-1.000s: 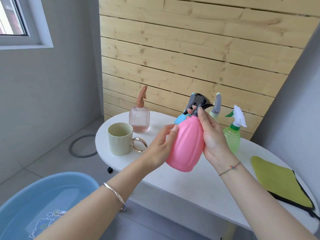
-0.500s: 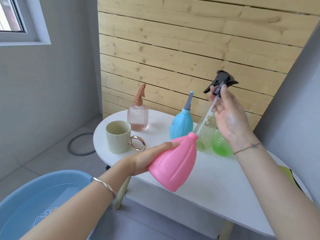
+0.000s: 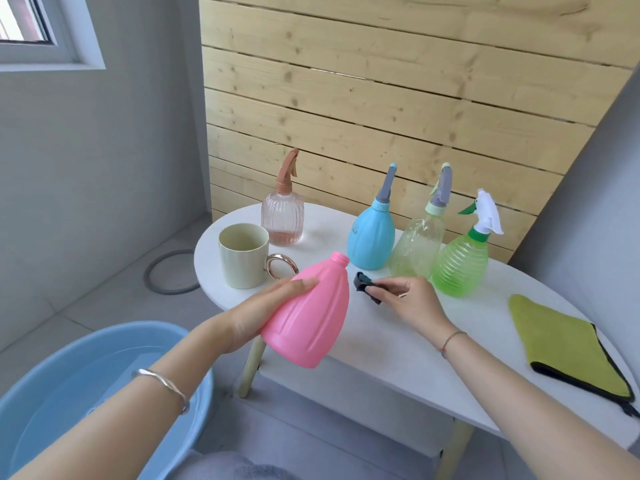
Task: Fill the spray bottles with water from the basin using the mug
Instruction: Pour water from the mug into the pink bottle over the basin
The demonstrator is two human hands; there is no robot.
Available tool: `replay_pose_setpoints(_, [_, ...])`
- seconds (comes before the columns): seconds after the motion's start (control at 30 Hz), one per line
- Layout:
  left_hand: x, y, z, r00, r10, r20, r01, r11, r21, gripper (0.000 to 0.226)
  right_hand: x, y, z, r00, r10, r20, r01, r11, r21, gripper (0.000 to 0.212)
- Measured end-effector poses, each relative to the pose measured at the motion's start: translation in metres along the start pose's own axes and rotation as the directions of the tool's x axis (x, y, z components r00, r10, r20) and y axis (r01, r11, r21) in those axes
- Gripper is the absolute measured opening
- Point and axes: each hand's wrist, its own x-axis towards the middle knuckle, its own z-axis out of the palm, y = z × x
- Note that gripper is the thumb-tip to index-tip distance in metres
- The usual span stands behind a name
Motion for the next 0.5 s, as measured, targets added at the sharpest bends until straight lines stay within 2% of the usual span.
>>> replay_pose_setpoints(0.1, [-0.005,-0.006,-0.01,1.0,0.025,-0.018,-0.025,1.0,0.005,0.072,0.002,0.009,0.006,1.0,0.012,0.001,-0.011,0.993,-0.118,0.02])
replay_pose_setpoints(0.43, [-0.018,-0.022,-0.021,0.994,0.044,-0.1,-0.047,0.999,-0.022,0.078,0.008,0.013,0.014,0.999,0.04,0.019,-0.036,0.987,-0.159,0.033])
replay_pose_setpoints(0.5, [-0.022,-0.022,-0.023,0.993,0.044,-0.109,-0.046,0.999,-0.016,0.078,0.01,0.009,0.013,1.0,-0.005,0.02,0.009,0.977,-0.213,0.035])
